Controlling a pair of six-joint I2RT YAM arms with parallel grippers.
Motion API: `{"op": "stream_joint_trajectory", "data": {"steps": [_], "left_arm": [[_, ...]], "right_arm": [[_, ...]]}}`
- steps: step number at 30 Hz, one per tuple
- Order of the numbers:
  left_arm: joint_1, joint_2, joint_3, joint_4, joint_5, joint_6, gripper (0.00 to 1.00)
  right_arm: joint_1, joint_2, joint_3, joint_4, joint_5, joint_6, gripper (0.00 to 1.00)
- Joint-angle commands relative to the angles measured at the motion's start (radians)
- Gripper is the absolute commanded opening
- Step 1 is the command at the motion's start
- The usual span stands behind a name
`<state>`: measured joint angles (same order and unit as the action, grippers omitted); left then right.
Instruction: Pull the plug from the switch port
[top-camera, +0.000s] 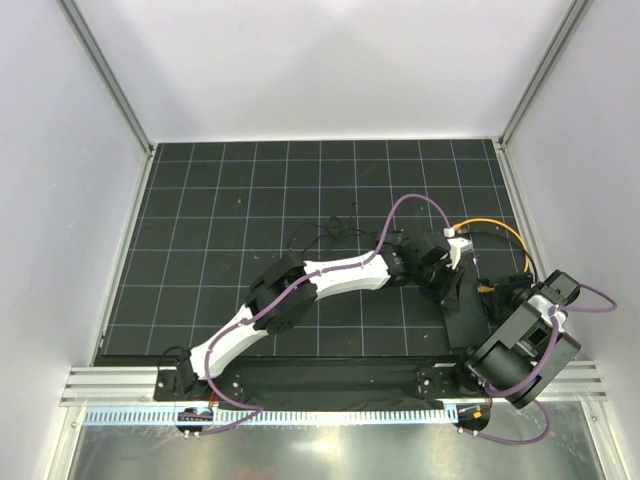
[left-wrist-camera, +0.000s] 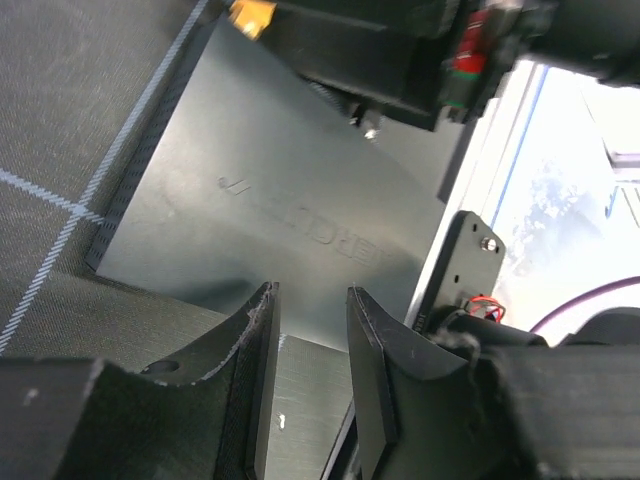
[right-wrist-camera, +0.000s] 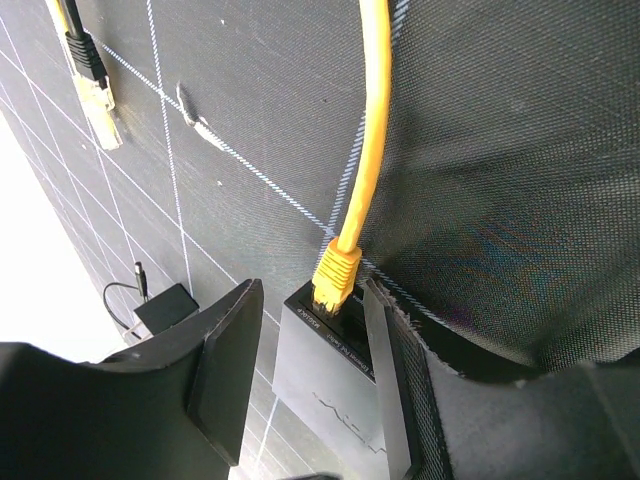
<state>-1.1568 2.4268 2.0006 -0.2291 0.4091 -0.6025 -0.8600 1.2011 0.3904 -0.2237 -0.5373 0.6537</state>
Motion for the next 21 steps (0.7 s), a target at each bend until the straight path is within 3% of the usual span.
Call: {"op": "stream_joint_trajectory", "data": {"steps": [1, 15, 21], "left_arm": [[0.003, 0.015, 0.038, 0.007, -0.002, -0.035, 0.36], [0.005, 0.032, 0.084, -0.122, -0.105, -0.048, 0.36], [0.008, 0.046, 0.110, -0.161, -0.093, -0.075, 0.36]], "right_arm": [[-0.001, -0.003, 0.008, -0.025, 0.043, -0.032, 0.53], [-0.001, -0.098, -0.001, -0.082, 0.062, -0.025, 0.45], [-0.001, -0.042, 0.005, -0.068, 0.054, -0.028, 0.43]]}}
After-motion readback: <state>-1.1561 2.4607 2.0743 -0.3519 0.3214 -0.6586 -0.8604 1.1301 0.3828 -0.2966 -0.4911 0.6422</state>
